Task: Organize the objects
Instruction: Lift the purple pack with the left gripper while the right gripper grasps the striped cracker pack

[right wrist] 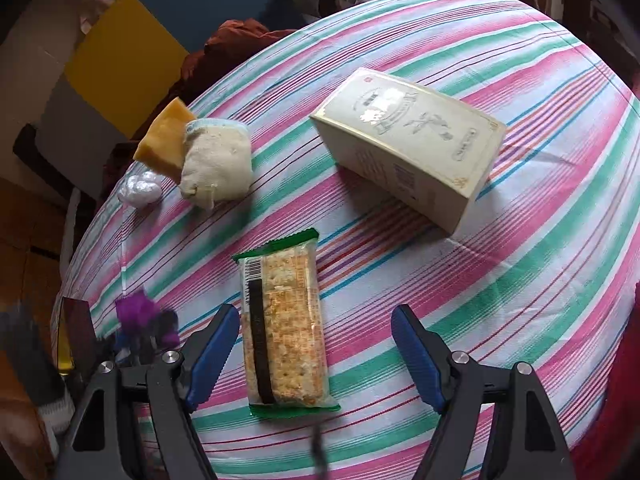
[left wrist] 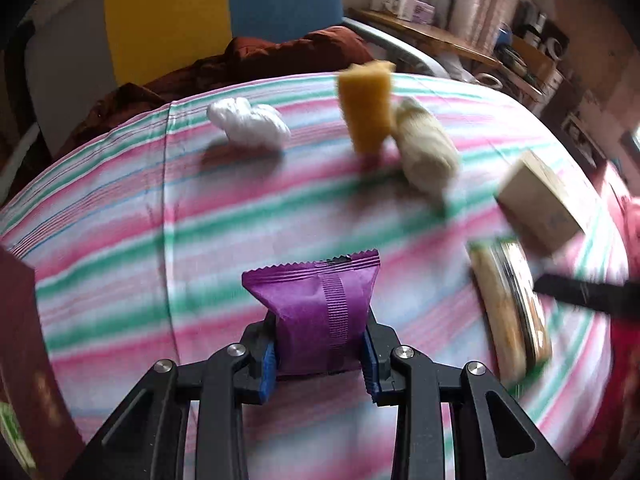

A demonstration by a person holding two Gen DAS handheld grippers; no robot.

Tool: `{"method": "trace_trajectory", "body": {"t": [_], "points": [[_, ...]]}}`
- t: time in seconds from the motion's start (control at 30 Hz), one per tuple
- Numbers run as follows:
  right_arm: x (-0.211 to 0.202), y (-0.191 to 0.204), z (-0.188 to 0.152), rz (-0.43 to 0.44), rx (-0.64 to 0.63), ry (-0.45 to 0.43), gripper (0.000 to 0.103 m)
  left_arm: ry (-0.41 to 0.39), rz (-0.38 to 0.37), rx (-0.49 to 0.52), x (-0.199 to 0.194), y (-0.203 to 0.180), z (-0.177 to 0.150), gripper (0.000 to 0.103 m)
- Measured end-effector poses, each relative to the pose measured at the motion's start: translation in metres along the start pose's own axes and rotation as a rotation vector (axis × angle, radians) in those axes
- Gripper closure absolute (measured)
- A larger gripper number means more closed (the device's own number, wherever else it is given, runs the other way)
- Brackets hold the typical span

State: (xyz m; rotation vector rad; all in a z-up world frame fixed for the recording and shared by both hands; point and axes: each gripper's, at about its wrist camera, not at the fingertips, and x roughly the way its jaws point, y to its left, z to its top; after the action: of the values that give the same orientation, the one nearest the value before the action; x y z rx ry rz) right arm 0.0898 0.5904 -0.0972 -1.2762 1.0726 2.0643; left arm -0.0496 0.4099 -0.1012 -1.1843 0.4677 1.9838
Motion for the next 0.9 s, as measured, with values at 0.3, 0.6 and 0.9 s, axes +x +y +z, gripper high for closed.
{"method": "trace_trajectory", "body": {"t": [0.3,0.6,0.9], "points": [[0.015,0.031,-0.008,-0.085,-0.168,0.044,0.023,-0.038,-0.078,0.062,-0.033,-0.008,-0.061,0.067],[0.023,0.041,-0.012,-0.171,-0.258,0.05,0.022,-0.004,-0.147,0.038,-0.039,-0.009,-0.058,0.038],[0.024,0.04,-0.011,-0.159,-0.269,0.064,0.015,-0.01,-0.099,0.005,-0.043,0.007,-0.053,0.035]]}}
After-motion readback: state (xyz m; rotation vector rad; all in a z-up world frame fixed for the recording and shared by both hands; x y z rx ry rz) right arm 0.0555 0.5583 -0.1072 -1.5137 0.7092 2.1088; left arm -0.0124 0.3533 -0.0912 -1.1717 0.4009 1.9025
